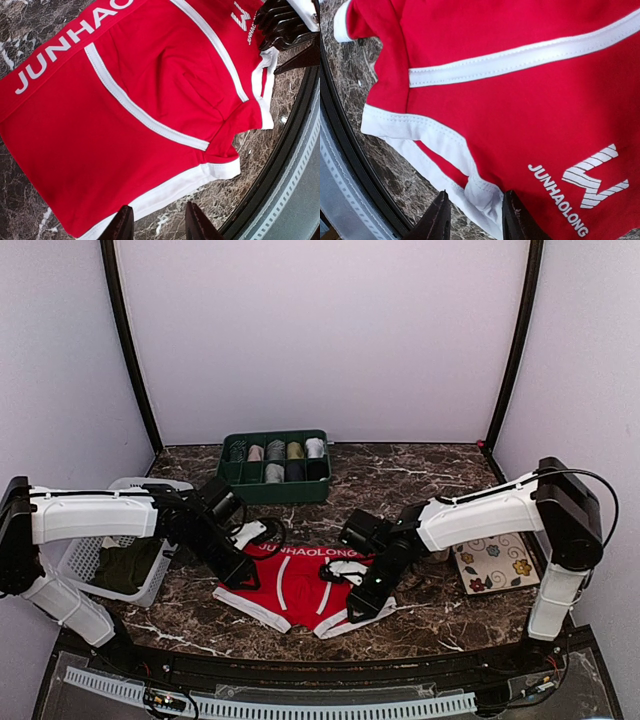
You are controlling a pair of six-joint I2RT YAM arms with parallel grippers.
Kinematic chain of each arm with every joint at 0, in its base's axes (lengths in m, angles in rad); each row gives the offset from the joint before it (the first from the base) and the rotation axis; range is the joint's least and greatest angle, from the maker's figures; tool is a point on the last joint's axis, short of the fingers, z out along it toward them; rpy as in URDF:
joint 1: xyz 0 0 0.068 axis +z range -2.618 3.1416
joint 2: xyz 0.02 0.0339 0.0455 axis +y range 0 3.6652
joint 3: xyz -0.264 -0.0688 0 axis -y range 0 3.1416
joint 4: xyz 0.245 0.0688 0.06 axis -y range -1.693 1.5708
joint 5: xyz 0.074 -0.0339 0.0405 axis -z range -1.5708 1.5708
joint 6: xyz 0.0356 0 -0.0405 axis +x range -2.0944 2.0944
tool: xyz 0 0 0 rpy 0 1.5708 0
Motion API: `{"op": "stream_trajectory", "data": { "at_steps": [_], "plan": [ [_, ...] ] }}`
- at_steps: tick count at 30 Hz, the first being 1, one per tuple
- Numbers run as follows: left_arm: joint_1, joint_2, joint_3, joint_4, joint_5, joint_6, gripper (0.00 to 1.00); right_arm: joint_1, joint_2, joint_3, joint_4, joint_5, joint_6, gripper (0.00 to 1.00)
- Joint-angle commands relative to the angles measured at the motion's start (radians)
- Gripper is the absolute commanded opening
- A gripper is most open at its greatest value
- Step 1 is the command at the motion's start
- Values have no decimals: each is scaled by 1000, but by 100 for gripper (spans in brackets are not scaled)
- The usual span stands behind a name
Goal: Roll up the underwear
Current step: Smooth out the underwear at the center of the board.
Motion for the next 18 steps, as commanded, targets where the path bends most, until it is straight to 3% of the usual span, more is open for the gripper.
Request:
{"op": "stream_trajectory", "data": {
  "at_steps": [1, 4, 9, 12, 18],
  "plan": [
    [0, -20, 13, -60, -36, 49, 38, 27, 19, 25, -8, 28, 1, 32],
    [0, -17, 16, -77, -58, 90, 35, 33, 9, 32, -21, 63, 3, 17],
    [0, -66, 6, -91, -117, 167, 31, 34, -33, 96, -77, 115, 3, 0],
    [6, -110, -12, -91, -108, 217, 30, 34, -55, 134, -118, 114, 3, 0],
    [8, -224, -48, -35, 39, 365, 30, 35, -98, 99, -118, 13, -6, 0]
  ]
}}
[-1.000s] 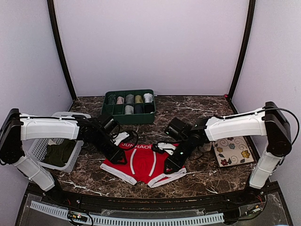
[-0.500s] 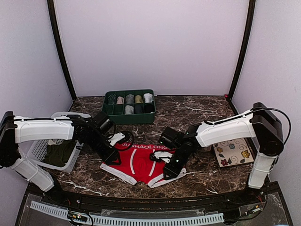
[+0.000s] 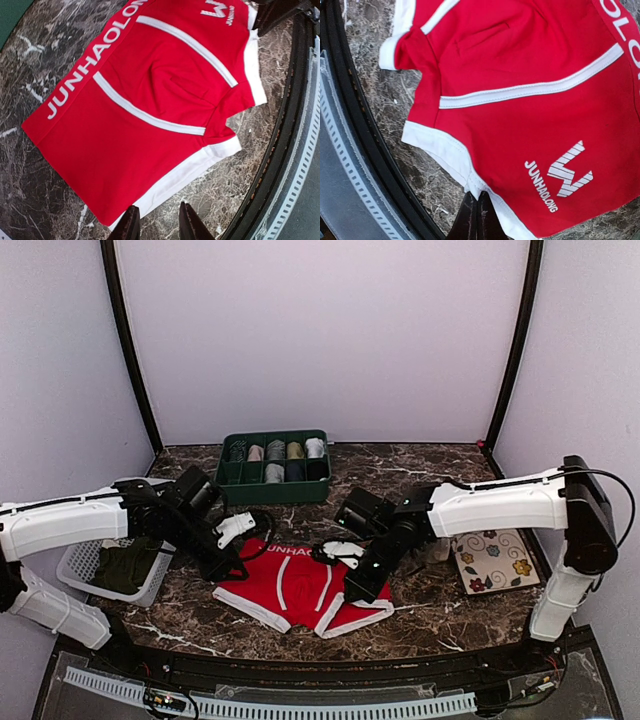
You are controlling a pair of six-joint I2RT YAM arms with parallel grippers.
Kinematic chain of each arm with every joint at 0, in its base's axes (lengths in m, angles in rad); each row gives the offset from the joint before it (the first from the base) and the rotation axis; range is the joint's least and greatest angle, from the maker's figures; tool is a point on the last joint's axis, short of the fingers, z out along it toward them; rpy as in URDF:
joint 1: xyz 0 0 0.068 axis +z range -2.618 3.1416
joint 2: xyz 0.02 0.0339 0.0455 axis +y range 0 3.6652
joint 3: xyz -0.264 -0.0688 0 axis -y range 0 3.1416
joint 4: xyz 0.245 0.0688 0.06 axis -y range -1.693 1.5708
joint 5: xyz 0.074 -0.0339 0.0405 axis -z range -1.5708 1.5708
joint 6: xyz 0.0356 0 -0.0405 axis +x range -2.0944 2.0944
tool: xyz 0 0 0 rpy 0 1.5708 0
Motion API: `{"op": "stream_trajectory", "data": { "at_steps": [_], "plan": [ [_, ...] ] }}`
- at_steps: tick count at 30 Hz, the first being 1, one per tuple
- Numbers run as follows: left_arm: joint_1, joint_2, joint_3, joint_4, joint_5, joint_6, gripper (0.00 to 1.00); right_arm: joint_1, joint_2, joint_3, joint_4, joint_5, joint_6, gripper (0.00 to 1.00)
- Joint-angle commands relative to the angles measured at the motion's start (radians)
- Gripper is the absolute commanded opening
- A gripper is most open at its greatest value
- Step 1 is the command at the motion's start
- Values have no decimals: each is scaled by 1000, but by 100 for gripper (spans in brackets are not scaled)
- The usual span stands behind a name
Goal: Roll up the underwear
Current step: Smooth out the underwear at the center of the board.
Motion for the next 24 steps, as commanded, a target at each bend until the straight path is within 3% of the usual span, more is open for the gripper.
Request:
{"op": "stream_trajectory", "data": {
  "at_steps": [1, 9, 18, 24],
  "plan": [
    [1, -88, -54, 28, 84, 160, 30, 9, -24, -38, -8, -68, -17, 0],
    [-12, -32, -94, 2, 64, 309, 30, 9, 109, -58, 35, -81, -38, 0],
    [-16, 61, -87, 105, -26, 251, 27, 9, 106, -46, -2, -60, -40, 0],
    [73, 143, 24, 130, 61, 104, 30, -41, 24, 2, -13, -143, -6, 24]
  ]
}}
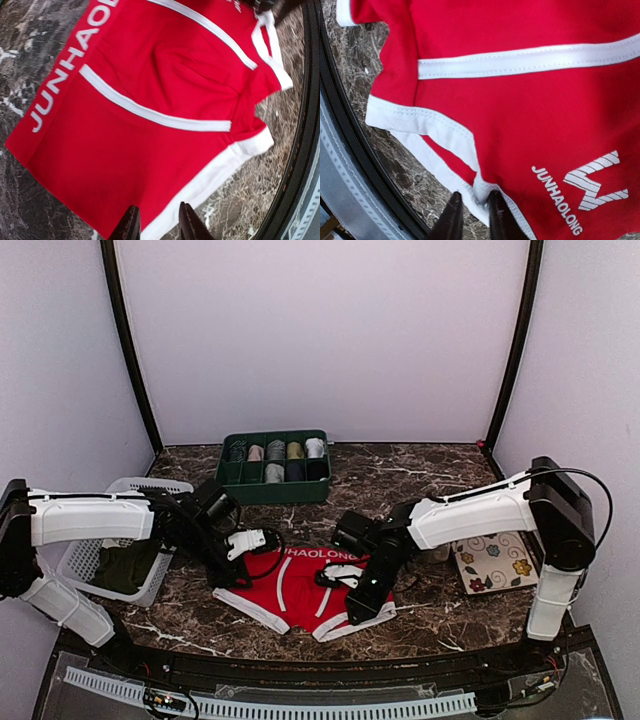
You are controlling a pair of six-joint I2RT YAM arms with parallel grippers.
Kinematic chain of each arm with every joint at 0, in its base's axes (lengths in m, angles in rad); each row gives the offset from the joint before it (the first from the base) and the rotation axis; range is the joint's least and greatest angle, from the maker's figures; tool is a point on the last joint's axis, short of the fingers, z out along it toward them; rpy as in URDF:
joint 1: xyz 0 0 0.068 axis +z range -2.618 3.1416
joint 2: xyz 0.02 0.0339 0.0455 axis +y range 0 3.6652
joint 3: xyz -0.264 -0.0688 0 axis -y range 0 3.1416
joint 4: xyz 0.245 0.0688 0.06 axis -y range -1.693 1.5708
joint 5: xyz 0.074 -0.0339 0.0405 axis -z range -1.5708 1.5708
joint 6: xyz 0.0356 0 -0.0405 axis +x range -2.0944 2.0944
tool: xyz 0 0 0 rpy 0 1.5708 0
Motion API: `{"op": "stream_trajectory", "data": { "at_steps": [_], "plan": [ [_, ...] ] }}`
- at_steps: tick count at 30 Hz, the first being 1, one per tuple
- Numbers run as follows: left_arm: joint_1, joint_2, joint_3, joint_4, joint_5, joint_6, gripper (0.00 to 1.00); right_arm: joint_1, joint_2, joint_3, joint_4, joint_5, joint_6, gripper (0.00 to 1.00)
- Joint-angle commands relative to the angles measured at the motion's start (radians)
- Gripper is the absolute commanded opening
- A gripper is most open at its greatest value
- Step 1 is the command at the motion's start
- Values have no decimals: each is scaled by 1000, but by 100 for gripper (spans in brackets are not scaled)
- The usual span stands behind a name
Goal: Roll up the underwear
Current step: Smooth out the underwear at the center of the board, then rotate the underwear at the center of the board.
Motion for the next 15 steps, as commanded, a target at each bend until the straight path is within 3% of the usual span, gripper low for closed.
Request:
{"op": "stream_trajectory", "data": {
  "at_steps": [1, 3, 5, 11, 15],
  "plan": [
    [56, 43, 89, 45, 54, -138, 30, -62, -101, 48, -4, -80, 37, 29],
    [57, 82, 116, 34, 97, -179, 30, -108, -129, 56, 18, -108, 63, 39],
    [57, 129, 142, 10, 121, -237, 30, -147, -133, 63, 38, -119, 75, 41],
    [57, 211, 131, -61, 88, -280, 28, -191, -63, 75, 33, -56, 62, 34],
    [73, 291, 155, -141, -39, -228, 28, -189, -25, 61, 35, -57, 53, 28]
  ]
}}
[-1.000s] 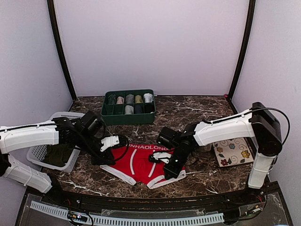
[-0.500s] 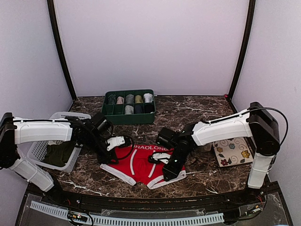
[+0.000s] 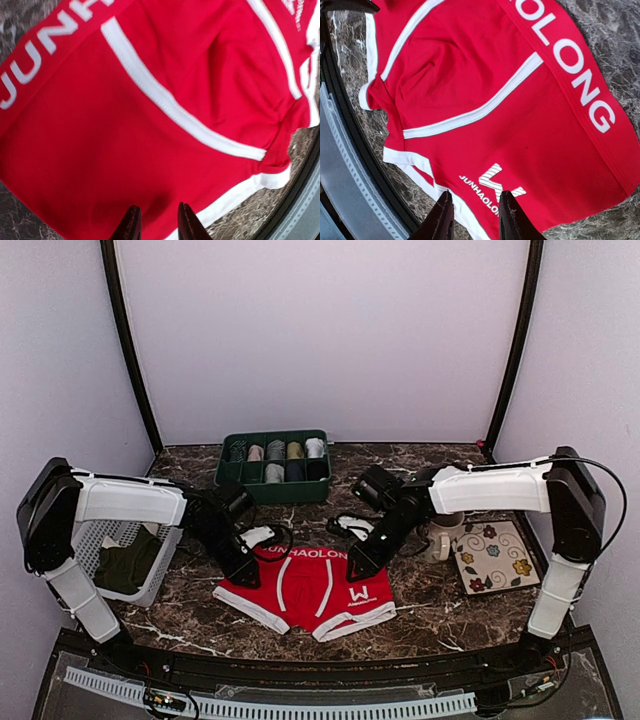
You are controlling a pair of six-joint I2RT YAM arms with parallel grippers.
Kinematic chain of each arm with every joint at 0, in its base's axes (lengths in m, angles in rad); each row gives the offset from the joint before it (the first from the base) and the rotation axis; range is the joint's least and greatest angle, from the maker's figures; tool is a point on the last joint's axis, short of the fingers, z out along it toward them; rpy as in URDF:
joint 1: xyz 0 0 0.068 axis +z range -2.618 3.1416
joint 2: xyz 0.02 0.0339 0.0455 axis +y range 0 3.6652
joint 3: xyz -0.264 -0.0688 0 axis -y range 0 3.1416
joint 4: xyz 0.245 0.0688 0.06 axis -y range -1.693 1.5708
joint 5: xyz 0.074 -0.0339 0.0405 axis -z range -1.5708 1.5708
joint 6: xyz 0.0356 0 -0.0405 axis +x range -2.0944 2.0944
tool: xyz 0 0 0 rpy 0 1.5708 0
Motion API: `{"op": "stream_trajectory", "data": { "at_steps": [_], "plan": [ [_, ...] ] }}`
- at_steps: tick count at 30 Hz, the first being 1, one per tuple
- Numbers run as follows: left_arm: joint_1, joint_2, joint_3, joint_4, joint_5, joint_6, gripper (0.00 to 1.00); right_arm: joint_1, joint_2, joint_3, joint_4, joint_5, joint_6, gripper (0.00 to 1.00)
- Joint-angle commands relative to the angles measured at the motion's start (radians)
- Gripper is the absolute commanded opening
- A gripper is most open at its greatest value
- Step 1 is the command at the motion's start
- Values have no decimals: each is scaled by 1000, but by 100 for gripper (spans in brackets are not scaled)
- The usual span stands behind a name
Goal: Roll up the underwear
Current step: Rotate the underwear at the center of the board.
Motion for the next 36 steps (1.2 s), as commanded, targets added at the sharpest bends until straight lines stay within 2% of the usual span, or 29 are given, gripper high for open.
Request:
{"op": "stream_trajectory", "data": {
  "at_steps": [1, 9, 12, 14, 17, 20, 23, 31, 36],
  "plan": [
    [28, 71, 35, -116, -108, 22, 28, 6, 48, -17, -1, 6, -7, 28],
    [136, 292, 231, -92, -156, 85, 23, 102, 95, -84, -10, -57, -19, 21],
    [160, 377, 337, -78, -186, 93, 22, 150, 100, -57, -10, -113, 0, 21],
    [171, 381, 417, -74, -191, 89, 23, 165, 89, -22, -7, -184, 6, 24],
    [171, 316, 449, -51, -160, 97, 33, 139, 22, -10, 29, -178, 31, 26],
    [171, 237, 440, -54, -114, 98, 38, 57, -39, -43, 98, -184, 80, 27],
    [172, 163, 407, -62, -82, 67, 41, 12, -36, -53, 126, -103, 84, 27],
    [172, -19, 275, 4, -109, -81, 51, 42, 94, -1, 65, -26, 0, 22],
    [175, -95, 231, 71, -106, -184, 73, 119, 146, -40, 91, -26, 27, 20]
  ]
}}
